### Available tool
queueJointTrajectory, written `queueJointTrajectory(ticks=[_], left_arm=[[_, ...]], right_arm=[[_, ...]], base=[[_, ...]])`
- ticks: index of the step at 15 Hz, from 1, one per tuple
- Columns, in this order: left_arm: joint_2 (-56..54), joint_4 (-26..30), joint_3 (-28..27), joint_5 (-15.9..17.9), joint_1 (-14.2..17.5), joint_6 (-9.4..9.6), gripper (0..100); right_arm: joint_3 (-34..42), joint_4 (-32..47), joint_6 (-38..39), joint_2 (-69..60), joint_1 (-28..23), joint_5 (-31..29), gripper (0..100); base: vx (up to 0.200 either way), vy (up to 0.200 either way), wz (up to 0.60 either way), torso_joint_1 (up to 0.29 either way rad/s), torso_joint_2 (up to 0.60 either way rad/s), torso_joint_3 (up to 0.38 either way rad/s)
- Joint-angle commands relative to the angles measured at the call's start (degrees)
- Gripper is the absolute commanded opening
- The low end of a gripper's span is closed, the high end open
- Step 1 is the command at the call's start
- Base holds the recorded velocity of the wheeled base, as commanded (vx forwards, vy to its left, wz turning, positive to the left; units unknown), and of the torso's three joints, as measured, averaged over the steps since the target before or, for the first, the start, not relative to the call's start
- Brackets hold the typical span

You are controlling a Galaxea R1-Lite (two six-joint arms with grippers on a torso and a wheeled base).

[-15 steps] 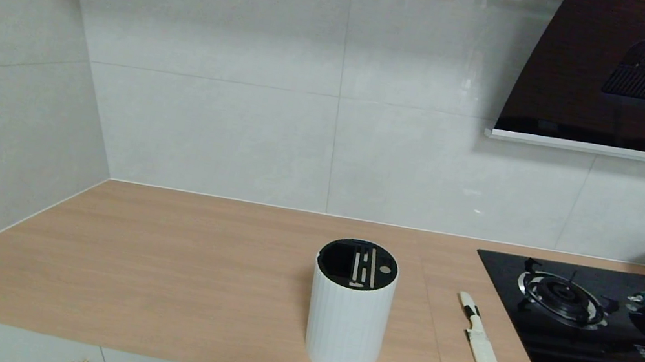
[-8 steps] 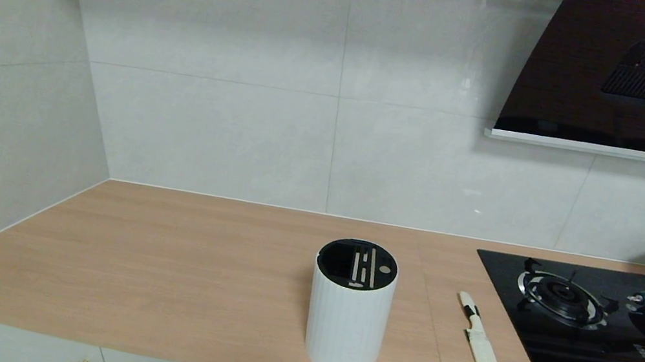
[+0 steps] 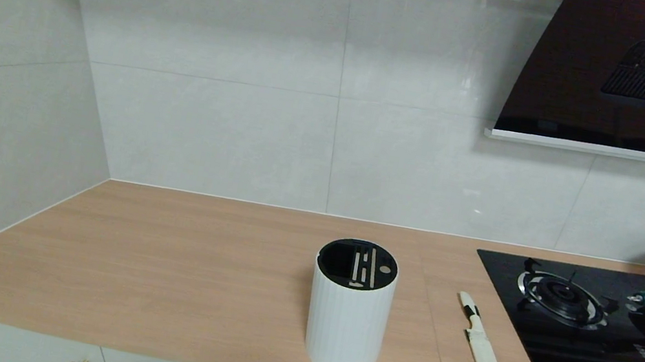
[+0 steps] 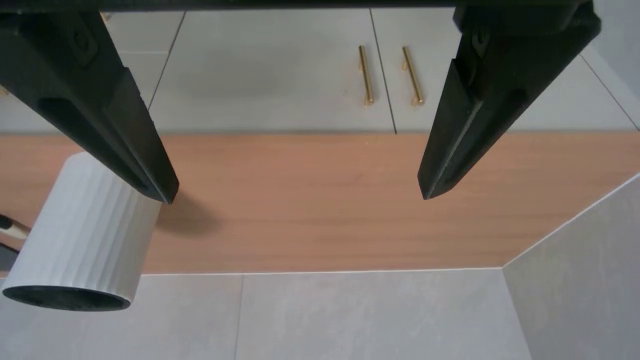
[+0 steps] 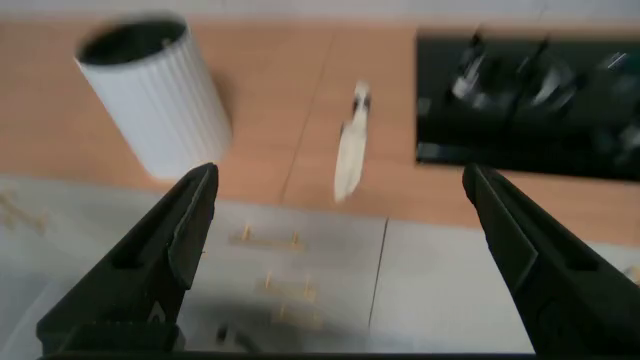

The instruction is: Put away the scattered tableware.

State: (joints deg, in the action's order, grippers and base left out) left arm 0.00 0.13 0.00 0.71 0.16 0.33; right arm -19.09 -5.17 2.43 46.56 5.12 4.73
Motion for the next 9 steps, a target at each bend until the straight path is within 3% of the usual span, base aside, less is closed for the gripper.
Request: queueJointTrajectory(ticks=[1,9], left_arm=[[0.0,0.0,0.0,0.0,0.0,0.02,100],[0.0,0.0,0.0,0.0,0.0,-0.07,100]], right_arm=[[-7.6,-8.2,0.0,30.9,1.7,0.5,100],[-19.3,-26.5,-0.1,66.6,1.8,0.1,100]], base=[[0.000,0.000,0.00,0.000,0.00,0.000],[0.000,0.000,0.00,0.000,0.00,0.000]])
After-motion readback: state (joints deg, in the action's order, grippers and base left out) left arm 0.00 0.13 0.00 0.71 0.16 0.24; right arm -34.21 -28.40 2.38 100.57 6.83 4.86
